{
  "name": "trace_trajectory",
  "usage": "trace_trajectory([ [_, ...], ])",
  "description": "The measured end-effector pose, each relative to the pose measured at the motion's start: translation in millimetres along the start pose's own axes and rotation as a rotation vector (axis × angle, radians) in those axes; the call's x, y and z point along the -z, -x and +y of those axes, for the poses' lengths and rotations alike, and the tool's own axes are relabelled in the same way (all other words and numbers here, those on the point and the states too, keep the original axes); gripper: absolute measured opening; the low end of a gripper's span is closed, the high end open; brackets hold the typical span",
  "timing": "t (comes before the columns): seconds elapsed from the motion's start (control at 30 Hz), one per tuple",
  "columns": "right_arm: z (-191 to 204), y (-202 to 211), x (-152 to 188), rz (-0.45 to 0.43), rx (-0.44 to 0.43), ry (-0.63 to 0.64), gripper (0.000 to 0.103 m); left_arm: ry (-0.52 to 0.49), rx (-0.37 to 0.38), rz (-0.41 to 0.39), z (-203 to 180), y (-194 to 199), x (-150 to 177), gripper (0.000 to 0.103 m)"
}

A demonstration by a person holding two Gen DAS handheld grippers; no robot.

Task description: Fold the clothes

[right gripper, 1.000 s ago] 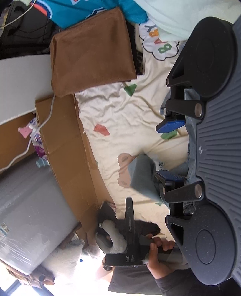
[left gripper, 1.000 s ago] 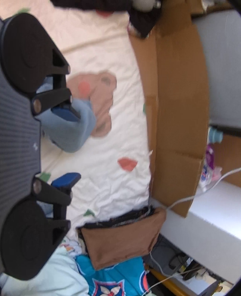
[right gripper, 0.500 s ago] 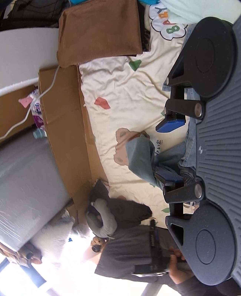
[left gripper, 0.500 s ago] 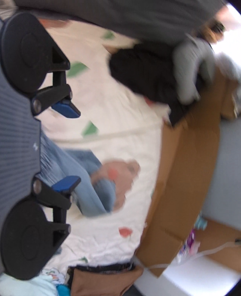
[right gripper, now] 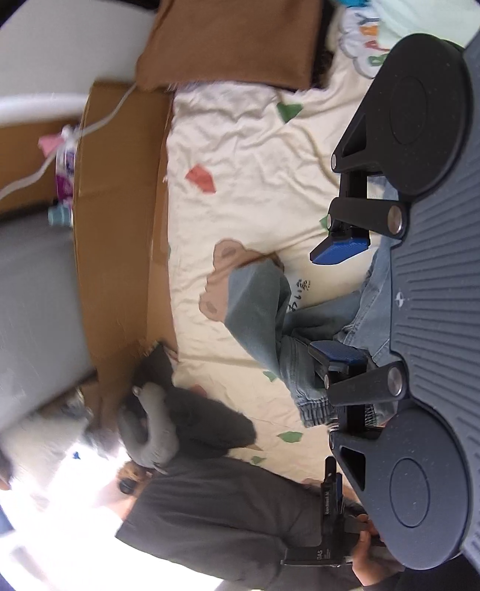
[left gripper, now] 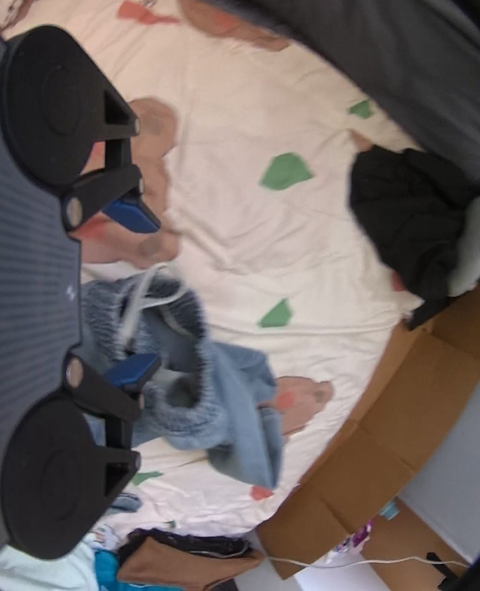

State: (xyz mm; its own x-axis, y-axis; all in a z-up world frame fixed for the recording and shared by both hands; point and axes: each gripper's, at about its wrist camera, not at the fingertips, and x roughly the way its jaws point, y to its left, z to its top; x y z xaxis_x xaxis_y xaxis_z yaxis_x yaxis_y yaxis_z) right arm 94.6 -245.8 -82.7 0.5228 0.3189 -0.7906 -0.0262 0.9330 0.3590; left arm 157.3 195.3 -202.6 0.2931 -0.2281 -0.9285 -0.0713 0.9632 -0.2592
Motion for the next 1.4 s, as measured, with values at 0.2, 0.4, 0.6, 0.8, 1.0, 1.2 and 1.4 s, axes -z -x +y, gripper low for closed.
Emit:
trace_trajectory([
  [0.2, 21, -56, 7, 0.098, -0.058, 0.108, 0.053, 0.017, 0.028, 0.051, -5, -31, 43, 0.074],
  [0.4, 31, -134, 31, 0.175, -0.158, 0.116, 0.053, 0.078, 0.056, 0.031, 1, -53, 51, 0.074],
  [0.6, 52, -212, 56, 0.229, -0.164, 0.196, 0.053, 0.152, 0.095, 0.017, 11, -68, 50, 0.070],
  [0.8, 64, -239, 67, 0.255, -0.139, 0.280, 0.056, 0.242, 0.143, 0.025, 26, -79, 49, 0.077],
  [1.0, 65, -257, 76, 0.342, -0.102, 0.277, 0.035, 0.266, 0.172, 0.070, 31, -97, 45, 0.047],
  [1.2, 80, -241, 85, 0.330, -0.081, 0.351, 0.012, 0.226, 0.131, 0.059, 26, -100, 21, 0.016],
  [1.4, 87, -198, 71, 0.222, -0.133, 0.279, 0.009, 0.145, 0.137, -0.006, 8, -85, -16, 0.014],
])
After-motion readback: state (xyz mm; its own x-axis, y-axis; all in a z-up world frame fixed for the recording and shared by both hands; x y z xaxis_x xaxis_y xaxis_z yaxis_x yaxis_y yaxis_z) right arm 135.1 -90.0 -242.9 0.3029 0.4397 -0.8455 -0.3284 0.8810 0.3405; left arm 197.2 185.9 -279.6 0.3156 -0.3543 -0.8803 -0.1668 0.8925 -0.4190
